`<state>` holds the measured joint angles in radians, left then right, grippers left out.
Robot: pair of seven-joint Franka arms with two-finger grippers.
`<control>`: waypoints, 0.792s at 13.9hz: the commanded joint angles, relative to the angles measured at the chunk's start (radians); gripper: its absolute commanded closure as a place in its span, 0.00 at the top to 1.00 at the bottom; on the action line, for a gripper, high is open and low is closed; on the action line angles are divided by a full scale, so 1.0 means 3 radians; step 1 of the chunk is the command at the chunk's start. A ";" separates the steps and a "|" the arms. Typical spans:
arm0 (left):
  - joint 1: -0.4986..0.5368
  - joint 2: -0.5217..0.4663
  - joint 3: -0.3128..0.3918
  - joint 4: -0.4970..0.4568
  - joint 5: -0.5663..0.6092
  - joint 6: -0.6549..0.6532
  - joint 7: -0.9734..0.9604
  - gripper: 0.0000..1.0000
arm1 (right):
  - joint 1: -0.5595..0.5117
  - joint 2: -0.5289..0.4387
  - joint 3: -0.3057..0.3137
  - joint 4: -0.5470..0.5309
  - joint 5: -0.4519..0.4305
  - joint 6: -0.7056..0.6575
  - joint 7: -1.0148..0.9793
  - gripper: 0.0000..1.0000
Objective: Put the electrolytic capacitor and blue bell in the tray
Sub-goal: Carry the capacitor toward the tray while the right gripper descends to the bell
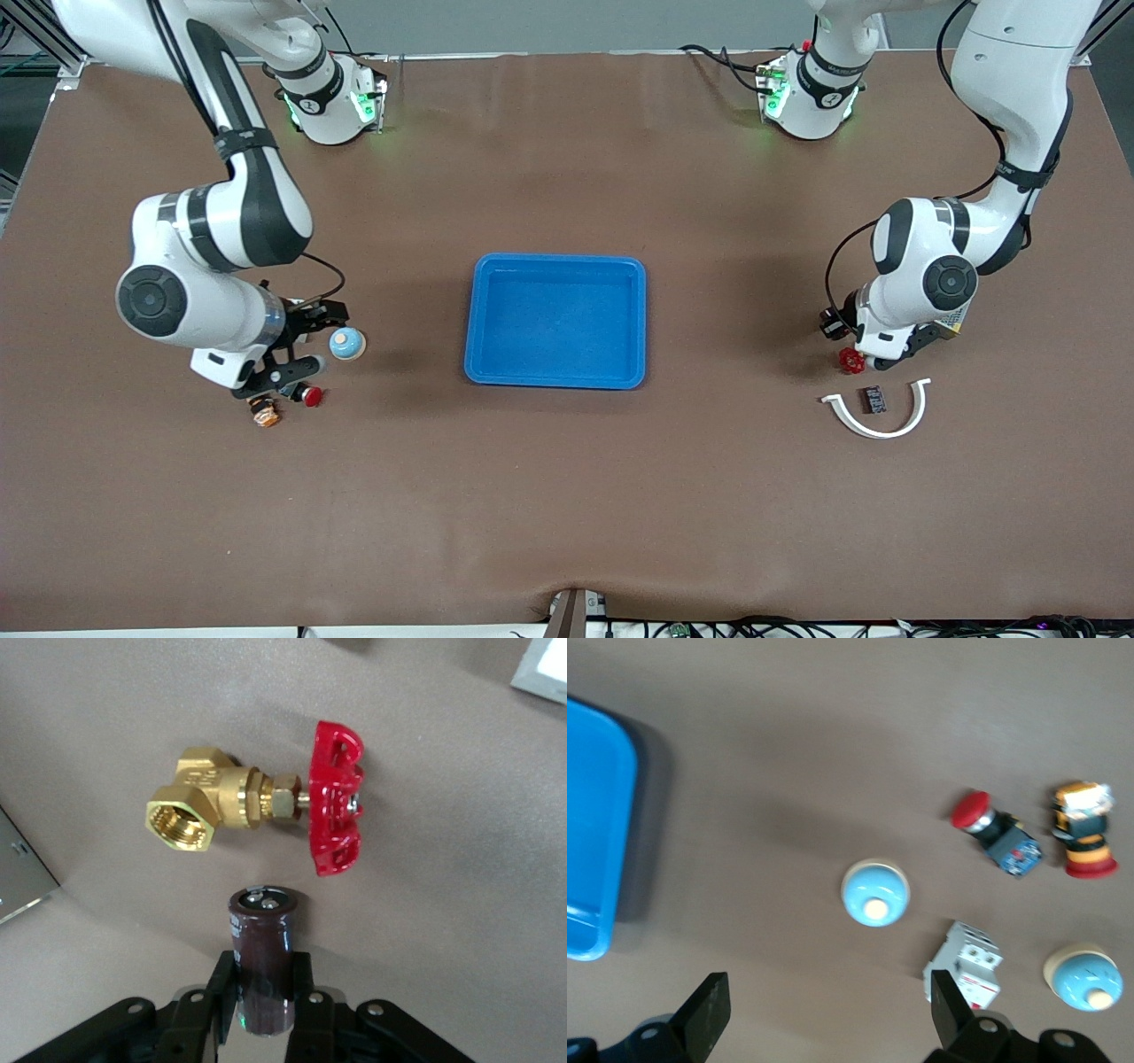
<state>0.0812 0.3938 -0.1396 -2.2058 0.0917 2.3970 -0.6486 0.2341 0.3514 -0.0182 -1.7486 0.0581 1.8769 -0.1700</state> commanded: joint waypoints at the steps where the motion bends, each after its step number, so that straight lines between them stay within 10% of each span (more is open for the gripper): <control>1: 0.0000 0.0063 -0.0005 0.0041 0.0114 0.0028 -0.0042 0.00 | 0.0155 -0.0026 0.0004 -0.0062 0.0057 0.0048 -0.0006 1.00; 11: -0.0020 -0.0147 -0.0470 0.0495 0.0114 -0.0841 -0.0720 0.00 | 0.0299 -0.0005 -0.0006 -0.0505 -0.0198 0.0486 -0.0093 1.00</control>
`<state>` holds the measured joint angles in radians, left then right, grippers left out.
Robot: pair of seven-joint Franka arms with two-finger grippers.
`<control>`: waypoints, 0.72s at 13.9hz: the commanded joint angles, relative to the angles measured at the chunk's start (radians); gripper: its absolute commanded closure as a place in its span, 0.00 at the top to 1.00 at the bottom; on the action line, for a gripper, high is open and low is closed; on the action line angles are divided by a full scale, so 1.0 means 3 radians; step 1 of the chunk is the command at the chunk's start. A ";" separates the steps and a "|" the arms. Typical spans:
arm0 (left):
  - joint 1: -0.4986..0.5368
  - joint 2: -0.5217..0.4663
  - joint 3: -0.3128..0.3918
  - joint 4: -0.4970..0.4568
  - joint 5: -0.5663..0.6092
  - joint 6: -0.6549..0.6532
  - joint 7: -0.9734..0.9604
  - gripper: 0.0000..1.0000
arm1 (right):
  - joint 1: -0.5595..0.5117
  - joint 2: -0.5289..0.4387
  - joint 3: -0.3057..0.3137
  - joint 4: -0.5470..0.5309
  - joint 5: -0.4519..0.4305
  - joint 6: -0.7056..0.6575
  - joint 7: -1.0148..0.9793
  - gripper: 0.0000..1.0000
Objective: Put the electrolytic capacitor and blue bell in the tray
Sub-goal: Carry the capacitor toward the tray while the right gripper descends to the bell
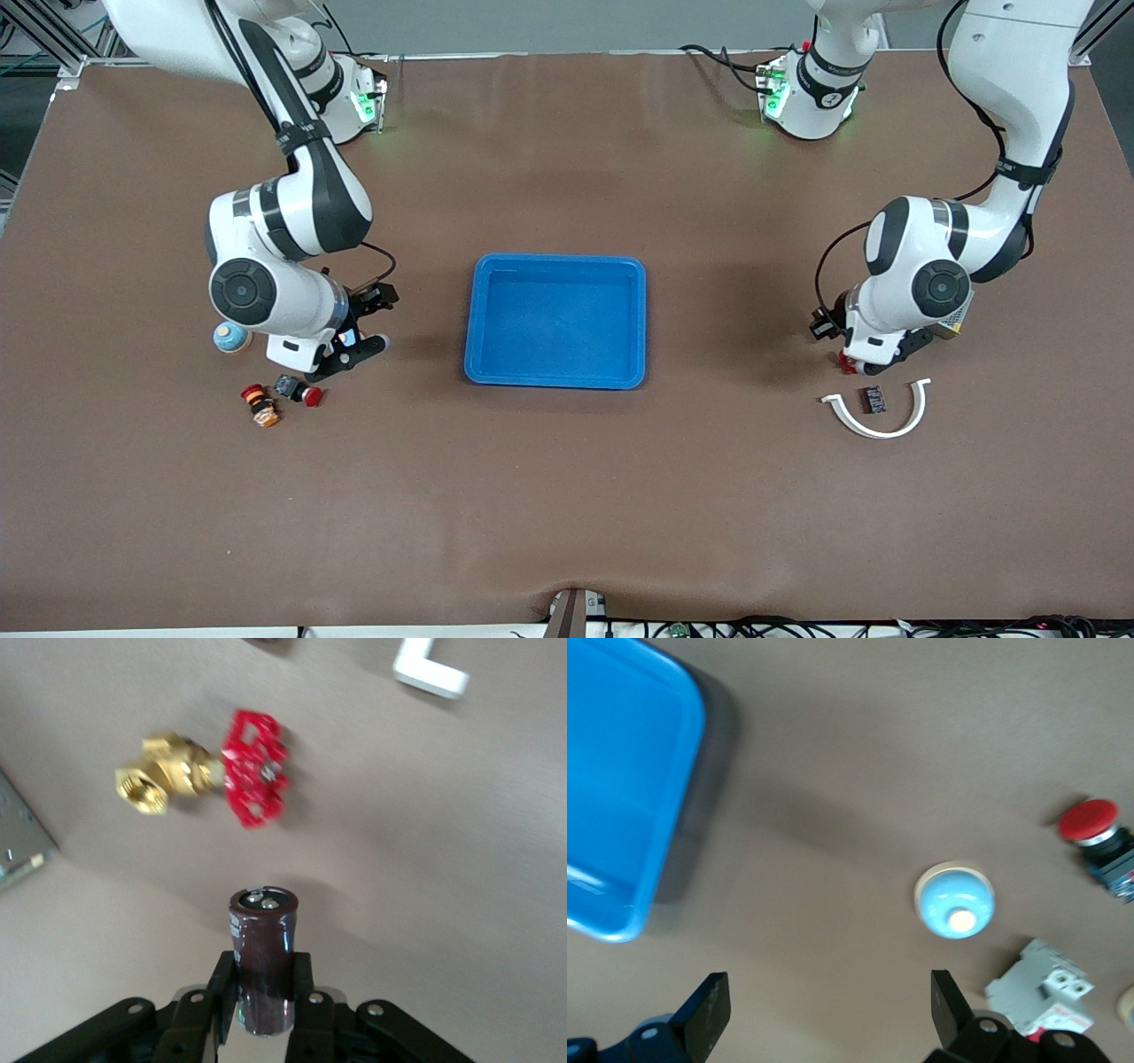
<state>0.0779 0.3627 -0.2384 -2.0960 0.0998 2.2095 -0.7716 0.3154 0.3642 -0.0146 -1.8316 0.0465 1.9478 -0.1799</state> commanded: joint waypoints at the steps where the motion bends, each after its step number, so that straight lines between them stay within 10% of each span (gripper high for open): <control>1: -0.0014 -0.0028 -0.0232 0.0191 0.0077 -0.0272 -0.0499 0.00 | 0.0028 -0.0069 -0.0018 -0.0351 -0.0175 0.0434 -0.0192 1.00; 10: -0.0622 0.0232 -0.0484 0.0737 0.0020 -0.0355 -0.2268 0.00 | -0.0187 -0.0196 -0.0023 -0.1001 -0.0175 0.1319 -0.1312 1.00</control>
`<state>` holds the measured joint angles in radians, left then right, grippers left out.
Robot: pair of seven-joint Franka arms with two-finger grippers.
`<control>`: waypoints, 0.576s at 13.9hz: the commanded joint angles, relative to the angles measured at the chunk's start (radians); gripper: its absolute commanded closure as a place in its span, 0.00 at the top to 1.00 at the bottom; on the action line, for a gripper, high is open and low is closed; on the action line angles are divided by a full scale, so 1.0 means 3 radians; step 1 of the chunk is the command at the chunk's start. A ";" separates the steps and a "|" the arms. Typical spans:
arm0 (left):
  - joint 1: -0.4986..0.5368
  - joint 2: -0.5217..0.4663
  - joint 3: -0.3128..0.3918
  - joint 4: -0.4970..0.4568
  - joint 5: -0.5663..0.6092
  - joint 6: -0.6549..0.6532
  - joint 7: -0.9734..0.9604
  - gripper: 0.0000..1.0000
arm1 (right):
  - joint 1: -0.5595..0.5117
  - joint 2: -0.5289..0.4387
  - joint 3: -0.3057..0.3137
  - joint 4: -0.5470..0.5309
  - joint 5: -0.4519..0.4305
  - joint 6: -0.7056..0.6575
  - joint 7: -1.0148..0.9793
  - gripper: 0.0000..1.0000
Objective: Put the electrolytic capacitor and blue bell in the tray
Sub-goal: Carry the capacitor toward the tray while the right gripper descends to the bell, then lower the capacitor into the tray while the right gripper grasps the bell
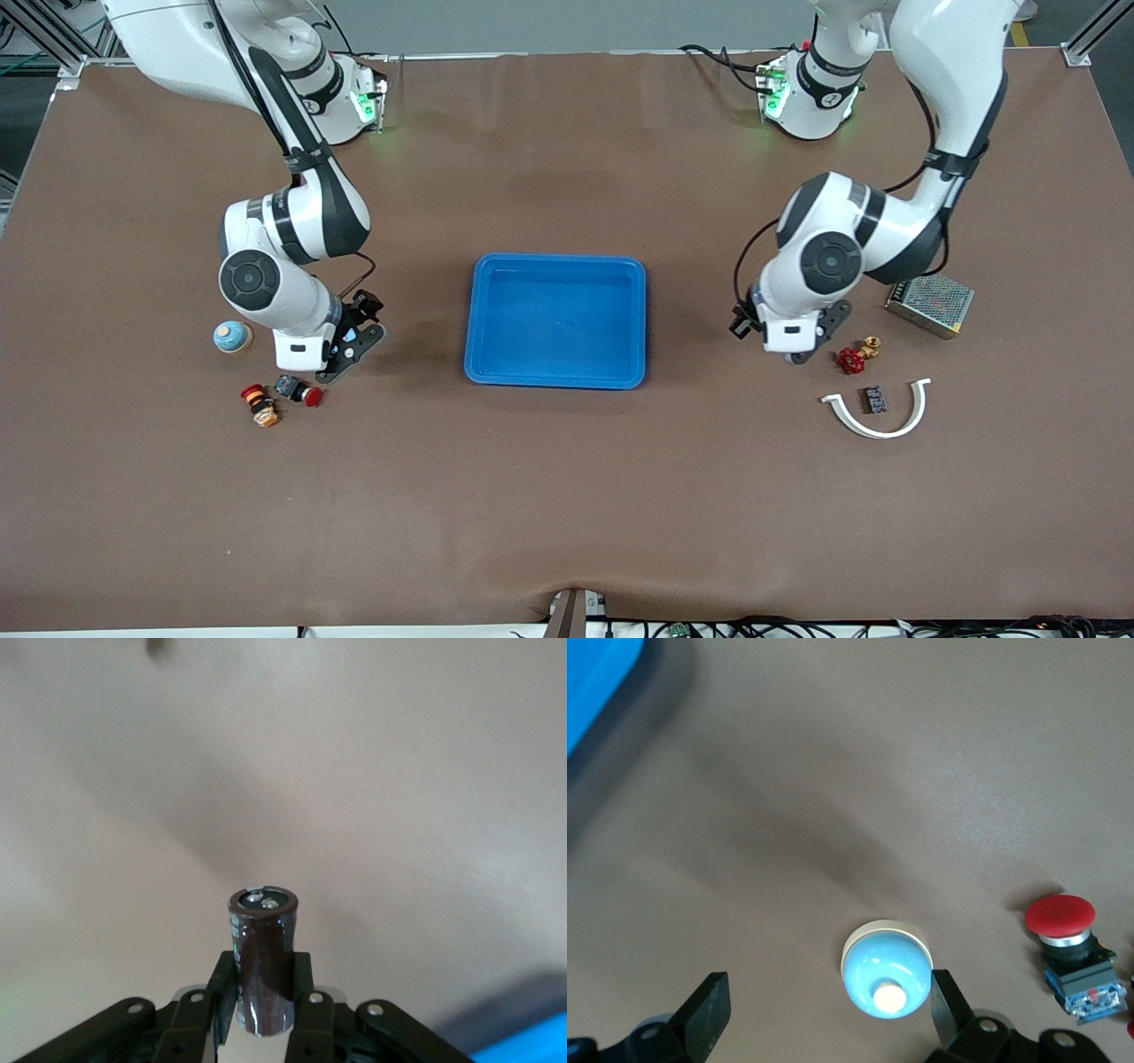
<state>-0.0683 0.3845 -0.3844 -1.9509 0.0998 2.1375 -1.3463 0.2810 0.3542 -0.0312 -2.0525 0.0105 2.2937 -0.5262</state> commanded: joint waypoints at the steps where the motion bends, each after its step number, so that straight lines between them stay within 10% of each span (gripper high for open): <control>1: -0.0242 0.0226 0.0003 0.0336 0.0020 -0.0115 -0.0582 0.00 | -0.0118 -0.0163 0.0032 -0.0327 -0.0056 0.0258 -0.0290 1.00; 8: -0.0846 0.0742 0.0003 0.0990 0.0015 -0.0115 -0.1693 0.00 | -0.0344 -0.0112 0.0032 -0.0527 -0.0056 0.0658 -0.0619 1.00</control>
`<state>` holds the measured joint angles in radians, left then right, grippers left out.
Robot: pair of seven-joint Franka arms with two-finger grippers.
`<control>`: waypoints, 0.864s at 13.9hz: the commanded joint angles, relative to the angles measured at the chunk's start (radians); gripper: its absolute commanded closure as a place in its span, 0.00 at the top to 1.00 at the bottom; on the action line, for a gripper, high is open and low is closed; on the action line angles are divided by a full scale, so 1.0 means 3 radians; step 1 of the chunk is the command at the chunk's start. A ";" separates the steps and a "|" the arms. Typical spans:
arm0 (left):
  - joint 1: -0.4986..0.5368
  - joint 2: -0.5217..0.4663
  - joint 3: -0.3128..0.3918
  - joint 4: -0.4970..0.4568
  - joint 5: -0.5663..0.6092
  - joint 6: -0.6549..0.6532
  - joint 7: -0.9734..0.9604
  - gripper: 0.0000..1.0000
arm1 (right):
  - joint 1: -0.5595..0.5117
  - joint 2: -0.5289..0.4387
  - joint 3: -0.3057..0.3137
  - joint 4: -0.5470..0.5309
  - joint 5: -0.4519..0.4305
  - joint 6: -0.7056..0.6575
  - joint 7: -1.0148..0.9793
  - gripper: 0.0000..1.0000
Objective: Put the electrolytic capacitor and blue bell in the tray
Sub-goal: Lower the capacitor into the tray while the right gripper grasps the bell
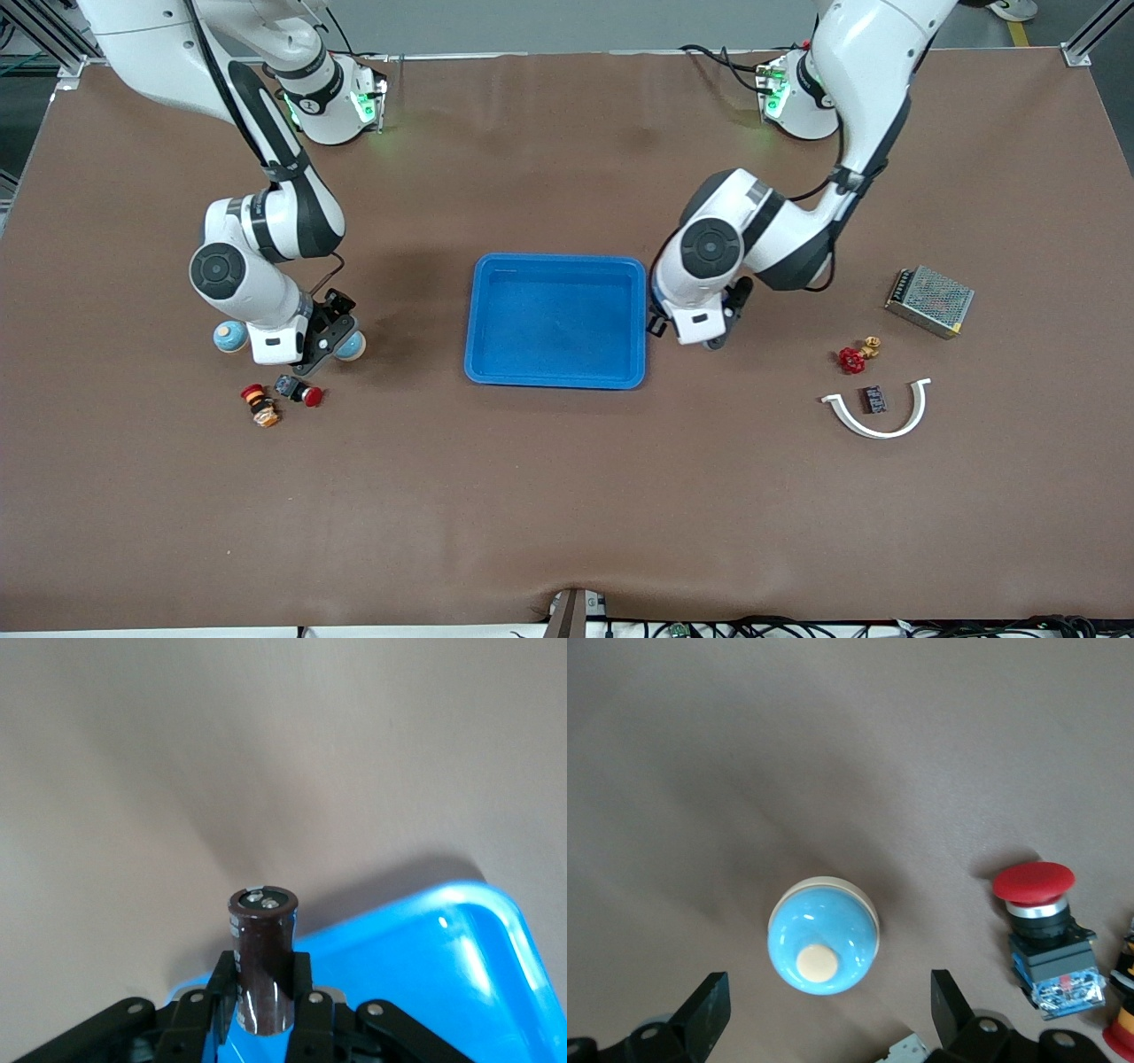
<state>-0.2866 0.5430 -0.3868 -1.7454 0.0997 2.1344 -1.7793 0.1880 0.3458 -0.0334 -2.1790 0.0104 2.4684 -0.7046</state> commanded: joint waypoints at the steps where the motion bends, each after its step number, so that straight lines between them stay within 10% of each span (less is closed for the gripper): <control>1: -0.0179 0.0266 0.0011 0.0362 0.0015 -0.0104 -0.0378 0.00 | -0.0033 -0.0064 0.0040 -0.0110 -0.0055 0.0126 -0.0024 1.00; 12: -0.0482 0.0614 0.0011 0.0449 -0.0169 -0.0038 -0.0839 0.00 | -0.0013 0.0274 0.0040 -0.0110 -0.0055 0.0510 -0.0019 1.00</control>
<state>-0.4110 0.7095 -0.3871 -1.6362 0.0721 2.1347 -2.0203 0.1881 0.4232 -0.0276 -2.2017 0.0103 2.6014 -0.7060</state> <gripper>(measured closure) 0.709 0.000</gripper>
